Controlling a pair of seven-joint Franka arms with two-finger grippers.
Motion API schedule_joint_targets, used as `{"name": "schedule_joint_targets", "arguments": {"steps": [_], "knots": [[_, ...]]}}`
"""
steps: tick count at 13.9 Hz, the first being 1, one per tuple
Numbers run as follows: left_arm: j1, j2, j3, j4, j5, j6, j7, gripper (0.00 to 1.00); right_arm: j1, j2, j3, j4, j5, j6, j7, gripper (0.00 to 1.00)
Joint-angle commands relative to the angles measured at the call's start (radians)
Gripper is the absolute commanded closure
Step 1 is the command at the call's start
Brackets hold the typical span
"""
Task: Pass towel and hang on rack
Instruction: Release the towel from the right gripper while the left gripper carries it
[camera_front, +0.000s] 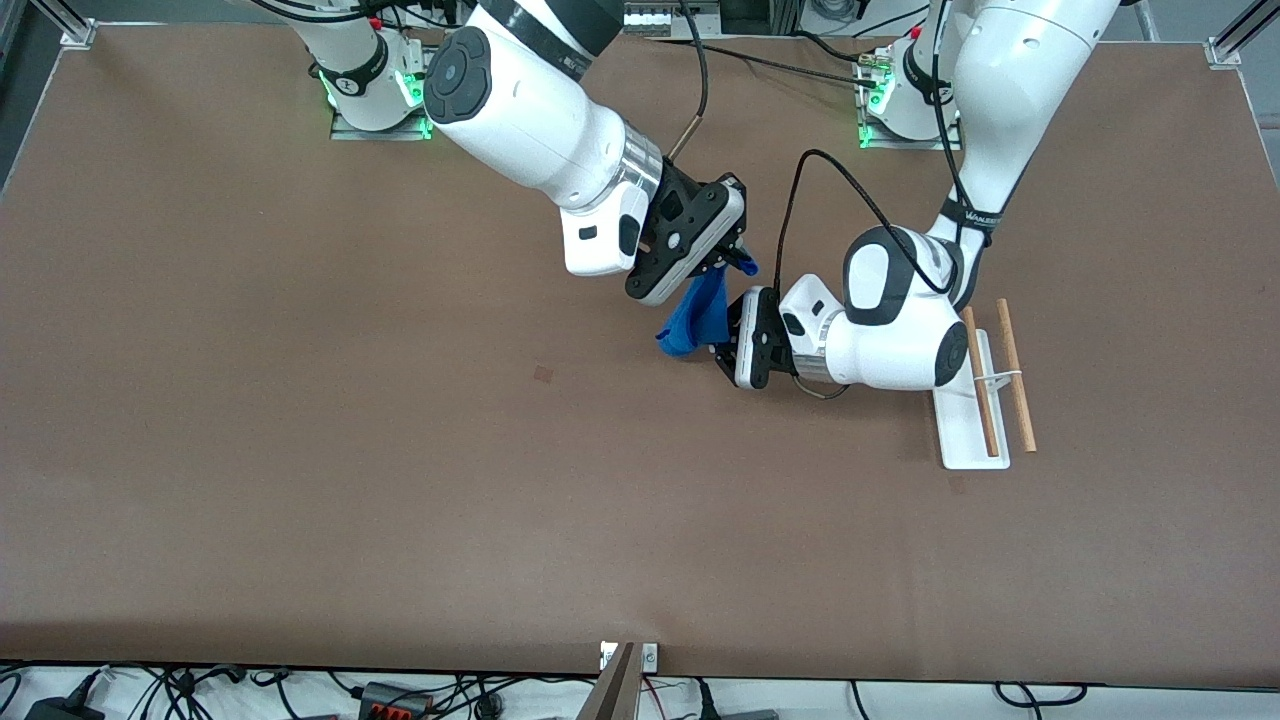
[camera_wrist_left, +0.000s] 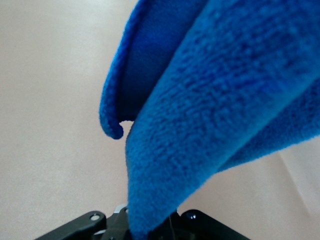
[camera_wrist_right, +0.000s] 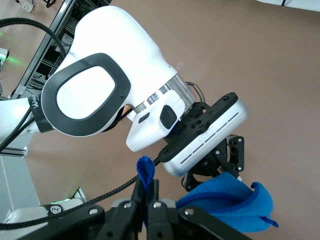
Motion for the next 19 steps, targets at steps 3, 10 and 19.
{"name": "schedule_joint_targets", "arguments": {"steps": [3,10,19], "knots": [[0.008,0.008,0.015,0.023,-0.013,-0.010,0.002,0.99,-0.006,0.008,0.002,0.016,-0.040,0.002,0.010,0.00],[0.092,-0.052,0.037,0.042,0.169,-0.117,-0.009,0.99,0.004,0.010,0.002,0.016,-0.037,0.084,0.085,0.00],[0.213,-0.156,0.065,0.060,0.363,-0.304,-0.326,0.99,-0.056,-0.008,-0.162,-0.037,-0.287,-0.254,0.220,0.00]]}}
